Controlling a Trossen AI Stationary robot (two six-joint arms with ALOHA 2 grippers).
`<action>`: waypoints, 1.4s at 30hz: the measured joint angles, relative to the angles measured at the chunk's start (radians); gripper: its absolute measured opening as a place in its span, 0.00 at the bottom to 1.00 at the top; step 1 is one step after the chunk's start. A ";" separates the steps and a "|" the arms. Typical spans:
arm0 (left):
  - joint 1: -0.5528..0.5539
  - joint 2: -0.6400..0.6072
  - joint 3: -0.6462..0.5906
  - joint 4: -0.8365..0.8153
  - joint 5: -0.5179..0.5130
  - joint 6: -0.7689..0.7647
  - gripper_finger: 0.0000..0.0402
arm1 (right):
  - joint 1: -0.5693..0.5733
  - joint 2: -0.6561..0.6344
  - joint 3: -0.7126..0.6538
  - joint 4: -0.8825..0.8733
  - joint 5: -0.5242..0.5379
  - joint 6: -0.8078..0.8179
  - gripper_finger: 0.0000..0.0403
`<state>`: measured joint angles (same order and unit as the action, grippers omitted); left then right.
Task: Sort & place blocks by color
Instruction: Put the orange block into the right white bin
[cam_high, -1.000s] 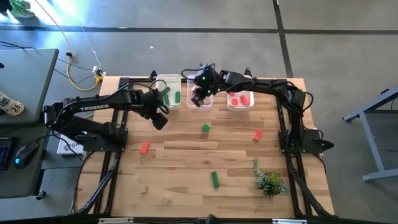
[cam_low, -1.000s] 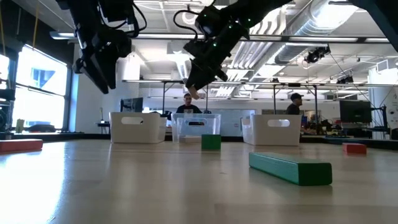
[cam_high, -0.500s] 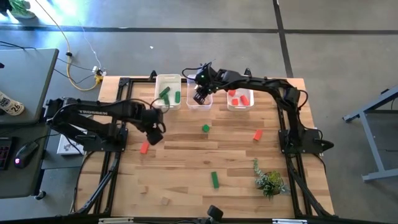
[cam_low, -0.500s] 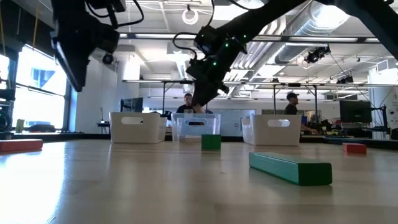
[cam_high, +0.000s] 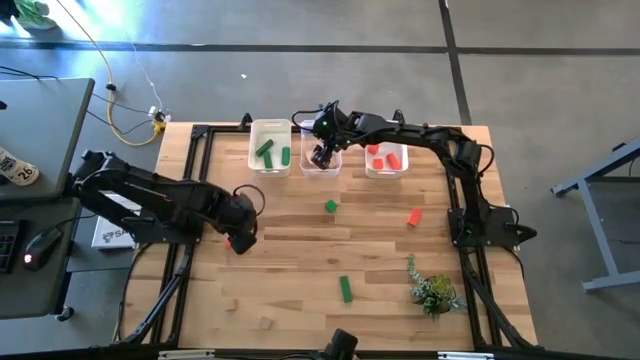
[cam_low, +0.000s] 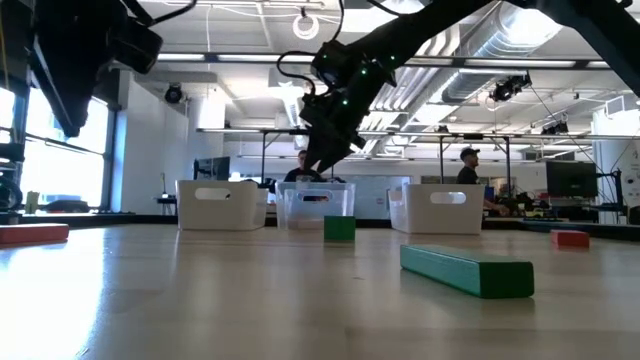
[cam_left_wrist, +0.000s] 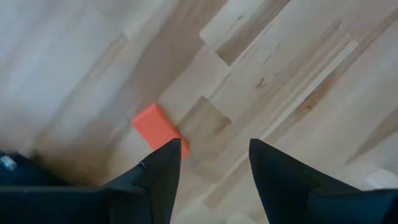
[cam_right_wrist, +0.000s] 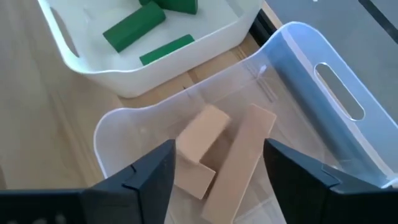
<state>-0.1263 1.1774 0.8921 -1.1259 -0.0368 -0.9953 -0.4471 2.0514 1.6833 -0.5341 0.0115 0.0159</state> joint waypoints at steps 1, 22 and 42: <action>-0.015 0.000 0.000 0.000 0.000 -0.043 0.45 | 0.000 -0.001 0.000 0.000 -0.006 -0.006 0.57; -0.093 0.001 -0.191 0.042 -0.029 -0.617 0.45 | -0.007 -0.088 0.000 0.007 -0.004 -0.077 0.55; -0.063 0.012 -0.361 0.249 -0.015 -0.609 0.45 | -0.011 -0.087 0.000 0.013 0.004 -0.058 0.55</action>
<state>-0.1890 1.1892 0.5313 -0.8766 -0.0523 -1.6044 -0.4580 1.9640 1.6829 -0.5207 0.0159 -0.0422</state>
